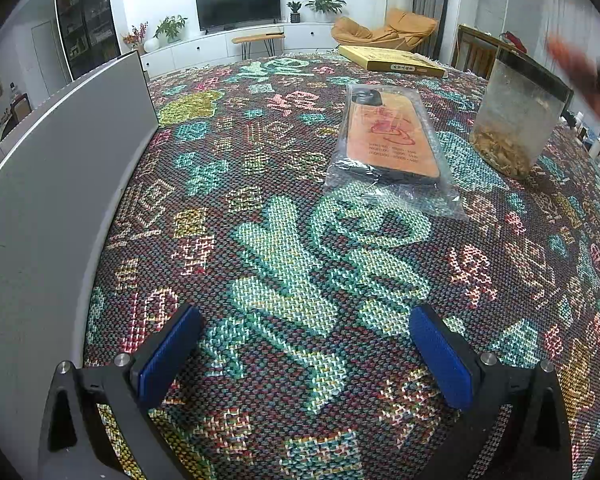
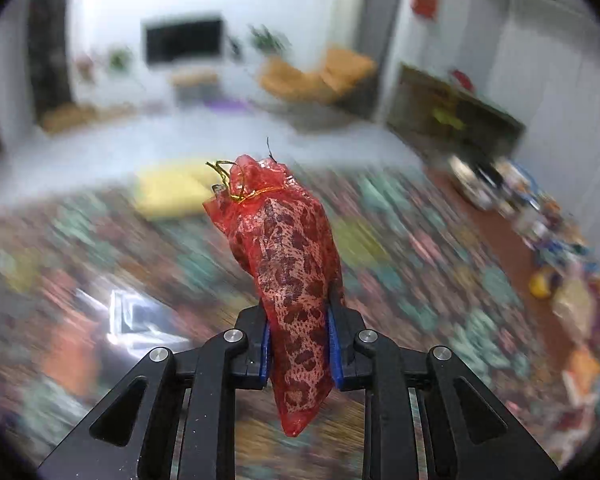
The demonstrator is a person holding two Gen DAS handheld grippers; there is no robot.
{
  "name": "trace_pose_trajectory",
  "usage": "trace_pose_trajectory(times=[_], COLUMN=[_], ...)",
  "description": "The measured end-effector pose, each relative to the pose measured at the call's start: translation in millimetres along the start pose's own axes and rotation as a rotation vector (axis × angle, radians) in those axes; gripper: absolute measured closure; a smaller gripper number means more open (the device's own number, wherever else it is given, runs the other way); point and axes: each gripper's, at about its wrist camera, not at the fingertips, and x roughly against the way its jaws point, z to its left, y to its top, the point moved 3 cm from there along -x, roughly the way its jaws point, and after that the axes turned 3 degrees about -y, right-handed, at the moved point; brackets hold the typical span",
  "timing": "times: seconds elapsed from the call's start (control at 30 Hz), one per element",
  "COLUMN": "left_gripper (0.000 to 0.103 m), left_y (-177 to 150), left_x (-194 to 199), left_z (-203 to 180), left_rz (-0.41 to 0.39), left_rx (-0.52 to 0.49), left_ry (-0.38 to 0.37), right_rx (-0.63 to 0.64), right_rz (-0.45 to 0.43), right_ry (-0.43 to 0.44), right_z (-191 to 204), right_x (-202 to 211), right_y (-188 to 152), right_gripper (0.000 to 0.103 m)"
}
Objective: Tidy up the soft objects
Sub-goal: 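Grasp the red mesh bag with the right gripper and lift it, then set the red mesh bag down on the rug and open the right gripper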
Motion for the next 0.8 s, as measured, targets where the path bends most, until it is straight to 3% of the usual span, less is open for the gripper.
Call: trace_pose_trajectory(times=[0.03,0.1,0.23,0.37,0.5,0.6,0.67,0.8], left_gripper=[0.0,0.0,0.0,0.0,0.0,0.0,0.0,0.0], left_y=[0.1,0.0,0.1,0.2,0.4,0.4,0.4,0.4], left_x=[-0.1,-0.1,-0.2,-0.3,-0.2,-0.3,-0.2,-0.3], left_z=[0.1,-0.1,-0.1,-0.2,-0.5,-0.2,-0.5,-0.2], left_rz=[0.0,0.0,0.0,0.001,0.001,0.001,0.001,0.001], left_rx=[0.0,0.0,0.0,-0.001,-0.001,-0.001,-0.001,-0.001], left_ry=[0.0,0.0,0.0,-0.001,-0.001,-0.001,-0.001,-0.001], right_rx=[-0.024,-0.087,-0.16,-0.19,-0.176,-0.118,-0.085,-0.085], right_rz=[0.04,0.109,0.185,0.058,-0.056,-0.041,0.017,0.08], right_ry=[0.001,0.027,0.158,0.226,0.2,0.151,0.132,0.146], right_z=[-5.5,-14.4,-13.7,-19.0,-36.5,-36.2,-31.9,-24.5], right_x=[-15.1,-43.9,-71.4,-40.3,-2.6,1.3,-8.0,-20.3], right_y=[-11.8,-33.9,-62.7,-60.8,-66.6,-87.7,-118.8,-162.2], right_gripper=[0.079,0.068,0.037,0.031,0.027,0.026,0.026,0.026])
